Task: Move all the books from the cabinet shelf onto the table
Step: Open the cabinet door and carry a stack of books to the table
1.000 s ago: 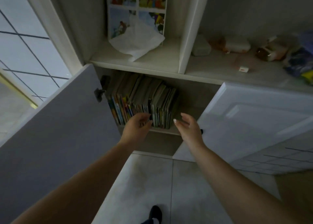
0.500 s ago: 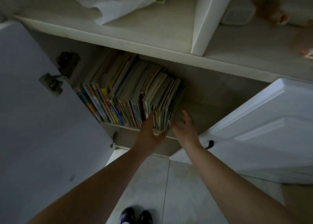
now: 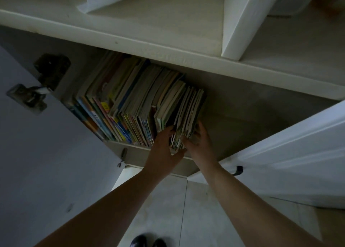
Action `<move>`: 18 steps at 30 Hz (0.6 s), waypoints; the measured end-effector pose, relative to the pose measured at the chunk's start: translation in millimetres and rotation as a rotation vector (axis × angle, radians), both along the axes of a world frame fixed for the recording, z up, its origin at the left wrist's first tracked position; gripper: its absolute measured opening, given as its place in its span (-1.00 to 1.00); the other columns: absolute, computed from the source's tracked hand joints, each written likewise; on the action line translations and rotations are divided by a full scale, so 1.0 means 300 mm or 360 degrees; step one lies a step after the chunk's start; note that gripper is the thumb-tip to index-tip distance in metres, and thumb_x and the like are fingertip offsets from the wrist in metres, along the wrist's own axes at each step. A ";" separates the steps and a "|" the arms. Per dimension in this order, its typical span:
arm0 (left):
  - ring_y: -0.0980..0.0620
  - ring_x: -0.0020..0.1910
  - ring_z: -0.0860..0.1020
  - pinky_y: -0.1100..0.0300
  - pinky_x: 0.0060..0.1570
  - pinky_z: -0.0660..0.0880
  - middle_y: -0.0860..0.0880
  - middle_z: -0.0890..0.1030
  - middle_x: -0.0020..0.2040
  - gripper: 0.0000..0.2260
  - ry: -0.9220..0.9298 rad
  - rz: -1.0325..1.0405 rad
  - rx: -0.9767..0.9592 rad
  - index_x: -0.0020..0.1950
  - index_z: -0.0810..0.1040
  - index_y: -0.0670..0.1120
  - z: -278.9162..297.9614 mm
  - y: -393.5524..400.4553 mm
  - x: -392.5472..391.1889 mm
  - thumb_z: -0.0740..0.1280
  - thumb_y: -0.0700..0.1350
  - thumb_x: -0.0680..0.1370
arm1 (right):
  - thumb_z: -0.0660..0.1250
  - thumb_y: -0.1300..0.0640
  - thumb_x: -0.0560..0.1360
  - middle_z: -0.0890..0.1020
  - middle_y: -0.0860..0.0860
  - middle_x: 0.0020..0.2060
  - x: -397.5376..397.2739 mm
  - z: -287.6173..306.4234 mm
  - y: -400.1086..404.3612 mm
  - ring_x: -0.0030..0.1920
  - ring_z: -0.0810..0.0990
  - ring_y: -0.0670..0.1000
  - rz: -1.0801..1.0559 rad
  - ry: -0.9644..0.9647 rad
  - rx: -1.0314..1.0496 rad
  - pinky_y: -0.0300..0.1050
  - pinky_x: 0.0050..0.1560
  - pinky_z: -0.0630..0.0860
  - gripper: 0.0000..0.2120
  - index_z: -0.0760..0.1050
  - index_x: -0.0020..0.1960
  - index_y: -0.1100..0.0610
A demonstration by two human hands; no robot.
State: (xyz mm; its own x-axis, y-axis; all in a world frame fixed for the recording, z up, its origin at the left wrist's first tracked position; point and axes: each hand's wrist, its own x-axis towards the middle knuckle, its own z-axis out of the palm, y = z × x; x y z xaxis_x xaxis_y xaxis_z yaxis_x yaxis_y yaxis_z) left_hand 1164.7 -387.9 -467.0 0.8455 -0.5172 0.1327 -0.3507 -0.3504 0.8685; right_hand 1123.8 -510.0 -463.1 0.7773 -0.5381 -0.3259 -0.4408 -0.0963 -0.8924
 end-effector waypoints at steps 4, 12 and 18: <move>0.12 0.16 0.40 0.41 0.14 0.33 -0.01 0.47 0.15 -0.45 0.0020 0.0097 -0.0043 0.34 0.38 -0.12 0.000 -0.030 0.006 0.46 -0.19 0.38 | 0.44 -0.06 0.32 0.48 -0.02 0.29 -0.004 -0.007 -0.014 0.27 0.49 -0.07 0.0020 -0.0033 -0.0020 0.11 0.25 0.49 -0.31 0.29 0.40 -0.09; 0.12 0.27 0.41 0.59 0.13 0.29 -0.07 0.45 0.31 -0.34 0.0230 0.0099 -0.0068 0.39 0.32 -0.15 -0.053 -0.126 -0.025 0.50 -0.16 0.35 | 0.48 -0.14 0.28 0.35 -0.01 0.37 -0.041 -0.030 -0.024 0.34 0.41 0.00 -0.0091 -0.0039 0.0042 0.16 0.28 0.46 -0.17 0.19 0.46 -0.13; 0.07 0.32 0.41 0.30 0.23 0.37 -0.04 0.43 0.34 -0.32 0.0464 0.0325 -0.0217 0.43 0.23 -0.02 -0.072 -0.216 0.007 0.43 0.08 0.40 | 0.49 -0.16 0.27 0.31 -0.07 0.44 -0.052 -0.049 -0.024 0.43 0.30 -0.06 0.0069 -0.0123 0.0246 0.06 0.40 0.36 -0.15 0.17 0.46 -0.17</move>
